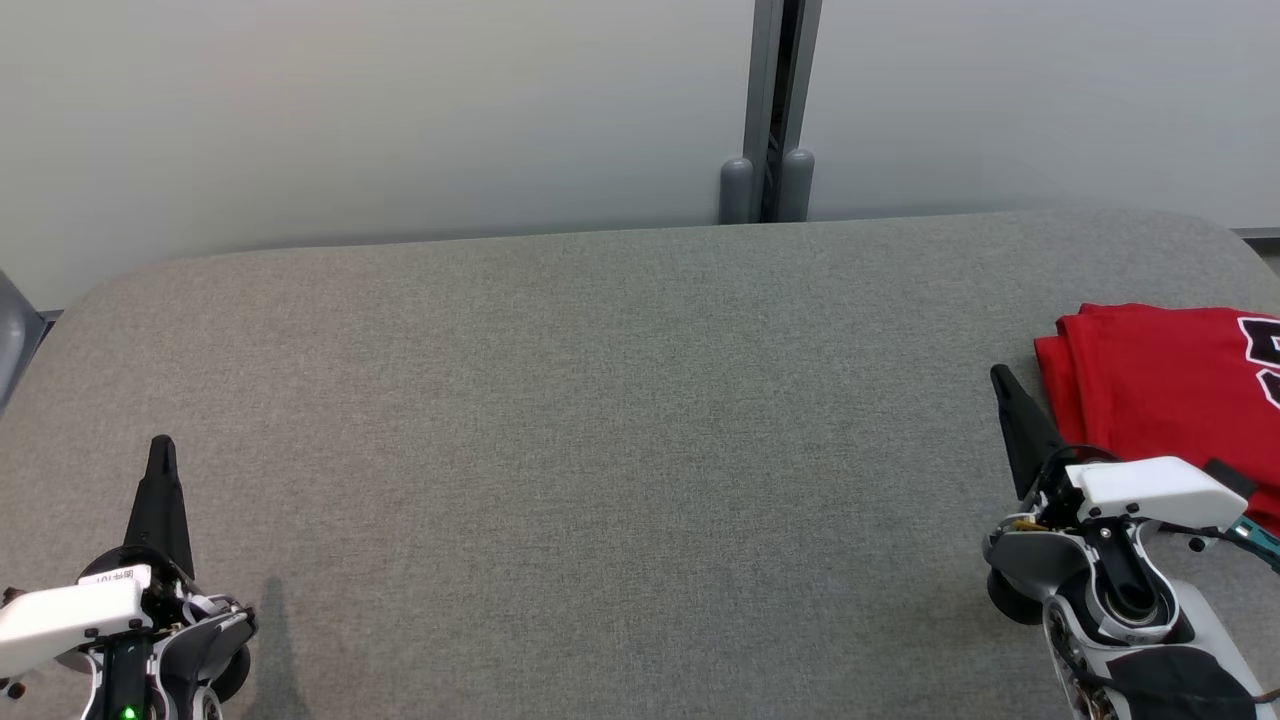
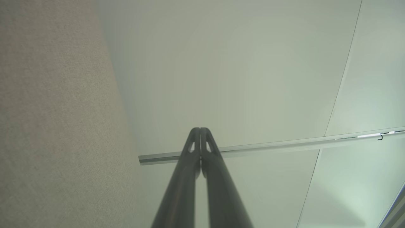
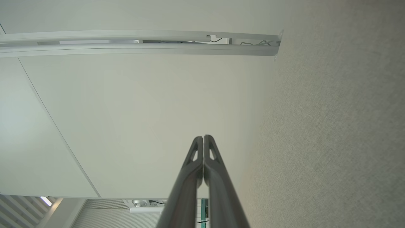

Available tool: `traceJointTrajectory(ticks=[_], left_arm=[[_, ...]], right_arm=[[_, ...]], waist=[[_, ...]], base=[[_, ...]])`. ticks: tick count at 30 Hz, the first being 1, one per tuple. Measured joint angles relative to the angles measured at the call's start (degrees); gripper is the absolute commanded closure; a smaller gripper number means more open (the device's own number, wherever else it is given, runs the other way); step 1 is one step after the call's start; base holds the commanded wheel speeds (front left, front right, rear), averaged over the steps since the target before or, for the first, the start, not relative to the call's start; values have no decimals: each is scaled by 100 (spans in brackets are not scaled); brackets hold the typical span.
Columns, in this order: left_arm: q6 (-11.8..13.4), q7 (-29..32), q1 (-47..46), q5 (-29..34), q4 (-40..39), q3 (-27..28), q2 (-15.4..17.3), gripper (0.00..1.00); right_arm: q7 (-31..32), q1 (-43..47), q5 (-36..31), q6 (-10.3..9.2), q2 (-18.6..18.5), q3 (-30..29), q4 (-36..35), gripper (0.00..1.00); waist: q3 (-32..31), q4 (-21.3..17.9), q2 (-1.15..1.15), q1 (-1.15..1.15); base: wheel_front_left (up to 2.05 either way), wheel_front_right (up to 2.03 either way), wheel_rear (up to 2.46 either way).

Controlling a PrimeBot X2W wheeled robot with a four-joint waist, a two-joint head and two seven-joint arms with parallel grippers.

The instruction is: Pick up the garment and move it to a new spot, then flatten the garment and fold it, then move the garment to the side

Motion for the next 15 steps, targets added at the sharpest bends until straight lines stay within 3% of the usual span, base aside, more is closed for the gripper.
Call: traceJointTrajectory(ticks=[15], left_arm=[[0, 25, -2, 3, 1, 13, -8, 100]], right_arm=[[0, 0, 0, 0, 0, -1, 0, 100]], waist=[[0, 0, 0, 0]], base=[[0, 0, 0]])
